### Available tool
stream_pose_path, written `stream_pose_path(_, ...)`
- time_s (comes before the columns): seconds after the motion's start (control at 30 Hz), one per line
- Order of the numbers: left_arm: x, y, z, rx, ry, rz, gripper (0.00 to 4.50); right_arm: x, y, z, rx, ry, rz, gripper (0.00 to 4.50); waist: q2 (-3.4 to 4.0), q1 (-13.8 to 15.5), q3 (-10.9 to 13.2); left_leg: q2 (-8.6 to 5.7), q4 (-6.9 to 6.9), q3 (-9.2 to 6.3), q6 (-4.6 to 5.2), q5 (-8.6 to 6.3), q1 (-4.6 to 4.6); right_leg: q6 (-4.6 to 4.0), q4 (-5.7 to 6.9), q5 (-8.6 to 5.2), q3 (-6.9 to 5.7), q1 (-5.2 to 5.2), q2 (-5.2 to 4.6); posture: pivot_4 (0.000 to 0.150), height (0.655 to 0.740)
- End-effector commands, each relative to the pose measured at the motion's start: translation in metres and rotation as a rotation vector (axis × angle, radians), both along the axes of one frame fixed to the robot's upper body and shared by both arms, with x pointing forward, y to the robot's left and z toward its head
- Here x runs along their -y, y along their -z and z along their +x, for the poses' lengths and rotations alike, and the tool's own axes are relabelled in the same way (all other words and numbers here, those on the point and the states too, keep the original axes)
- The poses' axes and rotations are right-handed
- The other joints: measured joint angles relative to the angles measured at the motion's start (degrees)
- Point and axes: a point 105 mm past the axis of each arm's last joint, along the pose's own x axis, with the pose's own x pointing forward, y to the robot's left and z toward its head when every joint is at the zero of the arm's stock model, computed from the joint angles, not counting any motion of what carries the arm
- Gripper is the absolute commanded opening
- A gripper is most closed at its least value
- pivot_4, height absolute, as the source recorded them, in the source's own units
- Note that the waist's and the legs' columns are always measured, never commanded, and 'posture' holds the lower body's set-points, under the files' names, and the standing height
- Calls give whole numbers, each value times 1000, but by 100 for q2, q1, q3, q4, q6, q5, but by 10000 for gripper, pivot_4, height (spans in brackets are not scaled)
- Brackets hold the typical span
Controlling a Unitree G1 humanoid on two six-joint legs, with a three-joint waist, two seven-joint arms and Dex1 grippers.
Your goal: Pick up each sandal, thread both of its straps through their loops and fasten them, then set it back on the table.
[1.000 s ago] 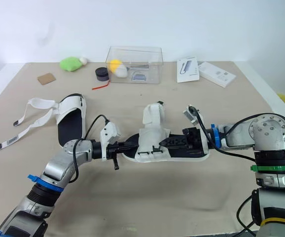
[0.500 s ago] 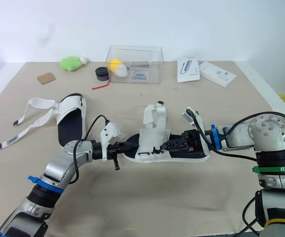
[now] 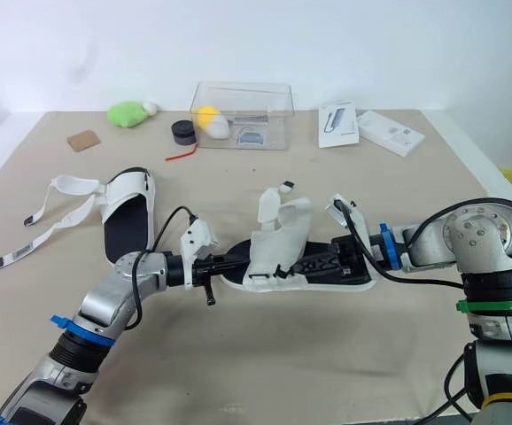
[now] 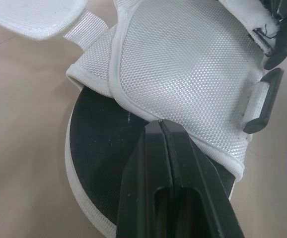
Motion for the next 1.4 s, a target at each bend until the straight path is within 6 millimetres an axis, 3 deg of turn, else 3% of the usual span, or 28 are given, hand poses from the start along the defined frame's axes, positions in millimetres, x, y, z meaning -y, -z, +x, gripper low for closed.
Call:
stream_pose_path(0.03, 1, 26, -6, -77, -2, 61, 0, 0, -6, -5, 27, -38, -21, 385, 1, 0, 0, 0, 0, 0, 0, 0, -1, 0, 0, 0, 0, 0, 0, 1500, 7400)
stream_pose_path(0.23, 1, 25, -5, -73, -4, 60, 0, -2, -11, -2, 107, -62, 1, 385, 1, 0, -1, 0, 0, 0, 2, -1, -1, 1, -2, 0, 0, -1, 1, 1500, 7400)
stream_pose_path(0.33, 1, 25, -5, -74, -2, 61, 0, 0, -13, 6, 102, -24, 16, 8866, 1, -1, -1, 0, 2, 1, 2, -1, -1, 1, -2, 3, 0, 0, 1, 1500, 7400)
stream_pose_path(0.5, 1, 26, -6, -76, -1, 62, 0, -3, -20, 11, 86, -3, 60, 30693, 3, 0, -2, 1, 6, 1, 3, 0, -1, -2, -2, 10, 2, 0, 4, 1500, 7400)
stream_pose_path(0.67, 2, 25, -6, -75, -1, 61, 0, -7, -14, 16, 97, 17, 39, 30693, 5, 0, -3, 1, 6, 3, 3, 0, -2, -1, -2, 11, 3, 0, 3, 1500, 7400)
stream_pose_path(0.77, 2, 26, -5, -76, -1, 61, 0, -11, -9, 16, 100, 13, 27, 22534, 6, -1, -6, 2, 6, 4, 3, 0, -1, -1, -2, 11, 3, 0, 4, 1500, 7400)
stream_pose_path(0.9, 2, 26, -5, -76, -3, 61, 0, -15, -9, 17, 95, 5, 35, 3259, 7, 0, -6, 1, 7, 3, 4, 0, -2, -1, -2, 11, 3, -1, 3, 1500, 7400)
stream_pose_path(0.93, 2, 26, -5, -75, -3, 62, 0, -15, -9, 18, 94, 5, 35, 651, 7, 0, -6, 1, 7, 3, 4, 0, -2, -1, -2, 11, 3, 0, 3, 1500, 7400)
stream_pose_path(1.13, 5, 27, -5, -77, 4, 62, 0, -14, -11, 33, 71, 3, 2, 651, 13, -1, -9, 0, 14, 7, 8, 2, 0, 1, -2, 20, 6, 1, 3, 1500, 7400)
stream_pose_path(1.4, 3, 27, -6, -75, -2, 64, 0, -12, -11, 36, 45, -96, -25, 651, 13, 1, -10, -3, 23, 7, 9, 2, -7, 6, -4, 23, 5, 0, -1, 1500, 7400)
